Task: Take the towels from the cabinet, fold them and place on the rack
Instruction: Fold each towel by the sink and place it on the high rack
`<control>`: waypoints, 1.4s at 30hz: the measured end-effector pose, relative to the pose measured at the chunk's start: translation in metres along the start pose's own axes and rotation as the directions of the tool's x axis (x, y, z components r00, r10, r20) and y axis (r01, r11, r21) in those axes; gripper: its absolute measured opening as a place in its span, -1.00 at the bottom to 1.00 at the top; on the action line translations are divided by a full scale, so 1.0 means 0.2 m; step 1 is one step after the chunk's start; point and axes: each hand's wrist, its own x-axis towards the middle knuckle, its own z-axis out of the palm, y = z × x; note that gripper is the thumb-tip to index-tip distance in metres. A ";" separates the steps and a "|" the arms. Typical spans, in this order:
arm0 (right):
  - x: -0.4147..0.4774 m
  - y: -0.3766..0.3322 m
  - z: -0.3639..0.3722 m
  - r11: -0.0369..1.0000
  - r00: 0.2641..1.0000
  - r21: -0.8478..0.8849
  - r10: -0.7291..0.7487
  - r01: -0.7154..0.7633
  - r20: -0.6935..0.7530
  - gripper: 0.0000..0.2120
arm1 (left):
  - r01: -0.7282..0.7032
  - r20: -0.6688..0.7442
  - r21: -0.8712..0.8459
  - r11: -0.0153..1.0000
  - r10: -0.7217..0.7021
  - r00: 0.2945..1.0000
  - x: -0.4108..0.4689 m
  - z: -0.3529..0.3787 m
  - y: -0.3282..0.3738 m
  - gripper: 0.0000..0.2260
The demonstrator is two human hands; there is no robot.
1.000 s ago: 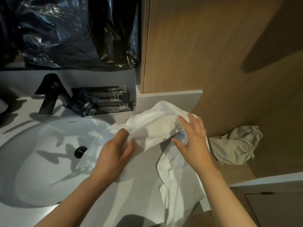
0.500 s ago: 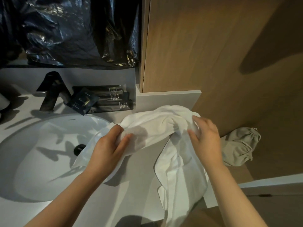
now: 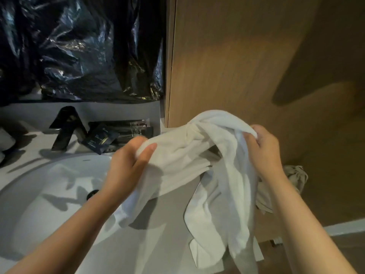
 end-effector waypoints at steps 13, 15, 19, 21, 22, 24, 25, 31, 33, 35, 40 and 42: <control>0.10 -0.21 -0.11 0.990 0.950 -0.140 0.072 -0.031 0.305 -0.86 | -0.044 -0.004 0.061 0.997 0.044 0.999 0.09 -0.03 0.10 -0.82; 0.01 -0.12 -0.03 0.940 0.876 -0.332 0.228 -0.083 0.425 -0.79 | 0.067 0.256 0.184 0.981 -0.114 0.960 0.00 0.06 0.00 -0.81; -0.15 -0.06 0.09 0.938 0.908 -0.328 0.233 -0.115 0.349 -0.49 | 0.184 0.603 0.278 0.943 -0.321 0.731 -0.18 0.15 -0.19 -0.74; -0.19 -0.06 0.13 0.958 0.941 -0.283 0.139 -0.048 0.310 -0.52 | 0.190 0.602 0.330 0.925 -0.361 0.712 -0.23 0.16 -0.25 -0.69; -0.20 -0.07 0.15 0.964 0.942 -0.264 0.105 -0.018 0.319 -0.54 | 0.230 0.551 0.328 0.916 -0.383 0.741 -0.24 0.15 -0.27 -0.69; -0.21 -0.08 0.20 0.973 0.924 -0.230 0.073 0.016 0.376 -0.59 | 0.305 0.429 0.292 0.907 -0.409 0.806 -0.26 0.14 -0.32 -0.71; -0.22 -0.08 0.22 0.977 0.911 -0.214 0.067 0.024 0.406 -0.61 | 0.324 0.389 0.281 0.903 -0.416 0.822 -0.27 0.12 -0.34 -0.72; -0.26 -0.11 0.36 0.989 0.873 -0.140 0.029 0.045 0.488 -0.70 | 0.417 0.142 0.283 0.864 -0.468 0.872 -0.27 0.07 -0.45 -0.79; -0.27 -0.12 0.39 0.991 0.860 -0.122 0.018 0.051 0.509 -0.72 | 0.472 0.121 0.333 0.816 -0.534 0.837 -0.27 0.06 -0.49 -0.70; -0.27 -0.13 0.42 0.994 0.845 -0.102 0.014 0.048 0.535 -0.73 | 0.536 0.154 0.406 0.740 -0.634 0.758 -0.28 0.05 -0.55 -0.61; -0.31 -0.12 0.47 0.997 0.823 -0.078 0.037 0.010 0.566 -0.75 | 0.618 0.155 0.427 0.660 -0.726 0.670 -0.35 0.04 -0.66 -0.59; -0.33 -0.12 0.48 0.996 0.814 -0.088 0.054 -0.004 0.578 -0.74 | 0.648 0.147 0.412 0.640 -0.749 0.646 -0.38 0.04 -0.69 -0.60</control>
